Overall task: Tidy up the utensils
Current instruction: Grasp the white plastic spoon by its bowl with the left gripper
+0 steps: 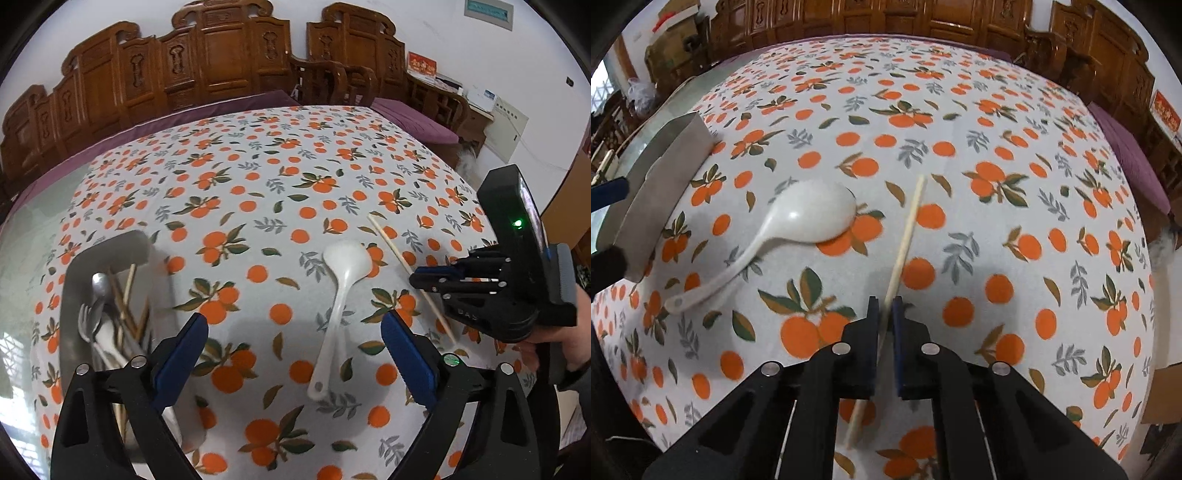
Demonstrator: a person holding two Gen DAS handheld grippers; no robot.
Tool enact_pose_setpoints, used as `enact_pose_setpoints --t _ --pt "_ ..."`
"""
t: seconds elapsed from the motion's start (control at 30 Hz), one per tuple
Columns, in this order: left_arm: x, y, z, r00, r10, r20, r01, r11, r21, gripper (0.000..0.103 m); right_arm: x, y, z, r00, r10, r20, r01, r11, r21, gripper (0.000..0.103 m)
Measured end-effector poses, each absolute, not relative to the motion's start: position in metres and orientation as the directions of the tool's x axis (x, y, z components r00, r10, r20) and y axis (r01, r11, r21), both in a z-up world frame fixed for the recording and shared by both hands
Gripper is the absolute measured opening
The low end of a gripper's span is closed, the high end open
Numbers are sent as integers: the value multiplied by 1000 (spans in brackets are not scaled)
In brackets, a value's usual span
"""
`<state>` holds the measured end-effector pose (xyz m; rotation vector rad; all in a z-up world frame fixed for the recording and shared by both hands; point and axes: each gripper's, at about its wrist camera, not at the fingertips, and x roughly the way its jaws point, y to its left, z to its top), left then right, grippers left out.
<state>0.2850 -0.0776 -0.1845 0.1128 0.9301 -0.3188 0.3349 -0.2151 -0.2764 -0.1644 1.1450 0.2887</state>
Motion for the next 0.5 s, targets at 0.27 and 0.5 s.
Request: enact_pose_setpoints --t 0.27,0.5 --pt "302 -106 -204 504 -221 -835 365 931 -26 76 323 -242 -275 384 163 -909 -288 956 50 6" --pt "325 -127 -231 433 -223 -873 403 914 -34 53 310 -261 -276 392 161 -906 -273 960 53 6"
